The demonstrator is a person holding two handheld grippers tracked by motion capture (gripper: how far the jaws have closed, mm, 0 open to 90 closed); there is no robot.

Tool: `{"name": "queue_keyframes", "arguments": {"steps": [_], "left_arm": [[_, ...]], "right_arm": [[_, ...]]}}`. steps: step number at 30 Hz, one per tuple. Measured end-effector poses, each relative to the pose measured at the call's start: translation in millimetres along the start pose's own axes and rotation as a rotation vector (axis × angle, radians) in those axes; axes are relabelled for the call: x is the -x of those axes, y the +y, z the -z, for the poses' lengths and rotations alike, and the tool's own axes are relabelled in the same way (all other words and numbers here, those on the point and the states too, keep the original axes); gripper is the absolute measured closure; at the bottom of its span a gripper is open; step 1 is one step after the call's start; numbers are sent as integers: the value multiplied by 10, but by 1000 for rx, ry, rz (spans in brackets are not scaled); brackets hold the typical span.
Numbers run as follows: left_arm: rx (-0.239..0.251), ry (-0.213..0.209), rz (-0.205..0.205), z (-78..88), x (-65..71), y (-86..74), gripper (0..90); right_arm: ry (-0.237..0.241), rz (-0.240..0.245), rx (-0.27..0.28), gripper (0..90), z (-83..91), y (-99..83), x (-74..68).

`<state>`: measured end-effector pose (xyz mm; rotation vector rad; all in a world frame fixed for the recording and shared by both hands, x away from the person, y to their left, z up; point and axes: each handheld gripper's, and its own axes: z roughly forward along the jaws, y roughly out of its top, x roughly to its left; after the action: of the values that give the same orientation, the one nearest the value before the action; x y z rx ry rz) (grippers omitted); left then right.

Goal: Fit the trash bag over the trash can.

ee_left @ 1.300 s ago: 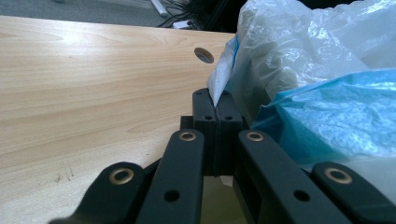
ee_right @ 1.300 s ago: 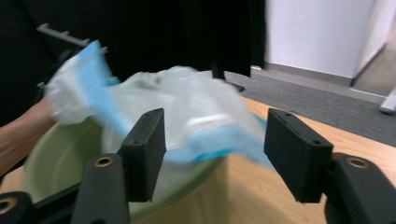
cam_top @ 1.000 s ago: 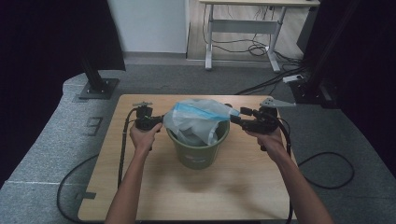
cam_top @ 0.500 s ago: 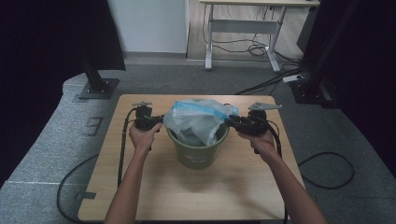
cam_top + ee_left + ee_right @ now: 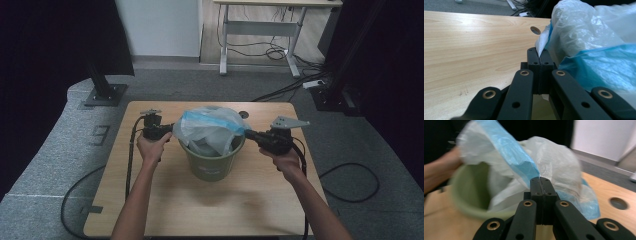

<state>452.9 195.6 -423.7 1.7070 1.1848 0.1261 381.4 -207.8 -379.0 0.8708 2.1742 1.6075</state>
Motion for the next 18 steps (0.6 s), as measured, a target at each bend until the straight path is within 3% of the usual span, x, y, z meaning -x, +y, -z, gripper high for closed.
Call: {"name": "queue_keyframes", "arguments": {"steps": [5,9,10,18], "left_arm": [[2,1,3,47,-23,-40,897],[2,2,4,67,-29,-63,897],[-2,3,2,77,-33,-71,897],[-9,-6,-8,93,-63,-110,897]], "right_arm": [[101,21,11,889,161,-189,-271],[149,44,1,889,173,-293,-425],[187,58,-5,889,163,-374,-529],[245,95,-79,889,-13,-697,-683]]}}
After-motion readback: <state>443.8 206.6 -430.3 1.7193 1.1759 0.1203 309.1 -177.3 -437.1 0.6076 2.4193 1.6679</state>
